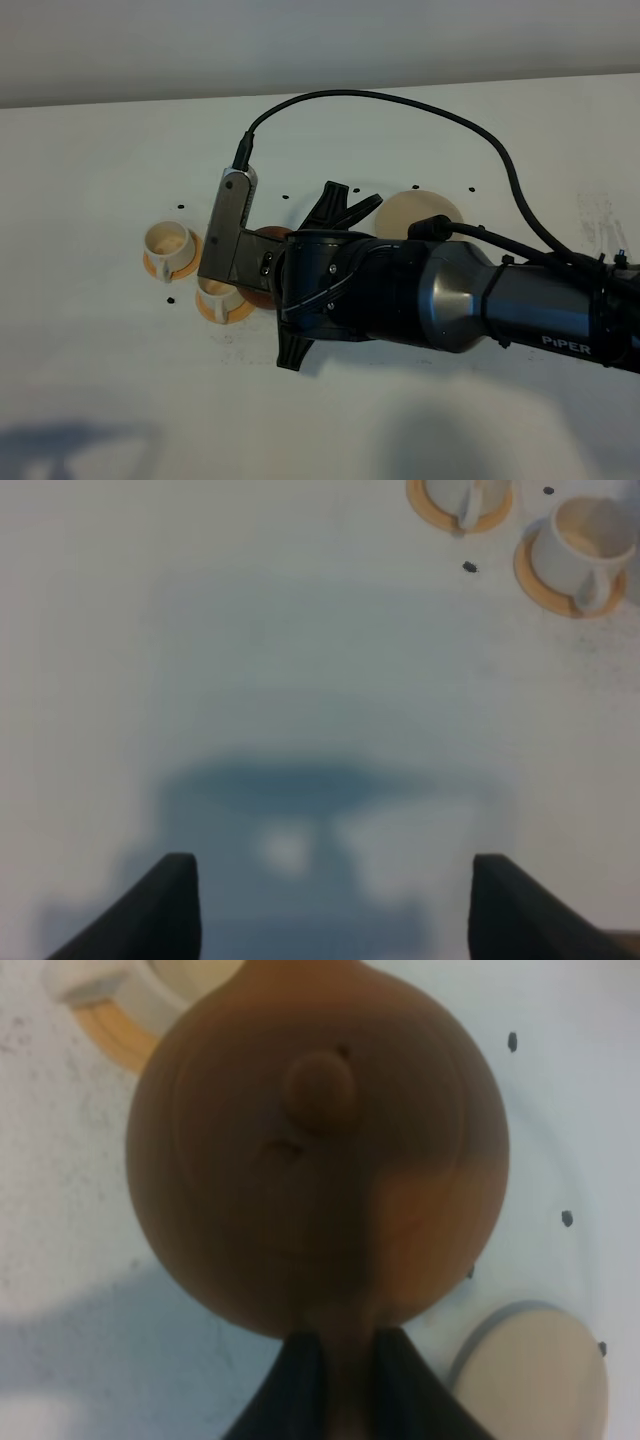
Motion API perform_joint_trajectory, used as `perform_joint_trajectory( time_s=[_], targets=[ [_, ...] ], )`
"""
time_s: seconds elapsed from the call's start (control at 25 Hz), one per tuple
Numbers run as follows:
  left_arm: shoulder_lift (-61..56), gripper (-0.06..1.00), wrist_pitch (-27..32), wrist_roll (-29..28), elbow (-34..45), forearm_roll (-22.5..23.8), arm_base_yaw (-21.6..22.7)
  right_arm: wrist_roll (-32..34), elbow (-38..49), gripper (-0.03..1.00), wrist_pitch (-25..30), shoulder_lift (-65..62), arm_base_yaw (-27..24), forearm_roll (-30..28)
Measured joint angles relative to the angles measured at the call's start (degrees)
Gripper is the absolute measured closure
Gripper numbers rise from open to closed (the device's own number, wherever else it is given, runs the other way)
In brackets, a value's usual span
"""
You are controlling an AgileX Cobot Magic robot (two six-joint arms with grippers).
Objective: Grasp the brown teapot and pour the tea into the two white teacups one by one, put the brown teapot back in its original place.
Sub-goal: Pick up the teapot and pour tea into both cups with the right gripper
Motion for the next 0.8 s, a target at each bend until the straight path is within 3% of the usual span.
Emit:
perform_joint_trajectory(
  time_s=[0.8],
  targets=[
    [0.0,0.38,0.0,0.1,0.0,0.0,0.0,-6.8,0.0,0.85,0.0,1.6,0.6,-7.2]
  ],
)
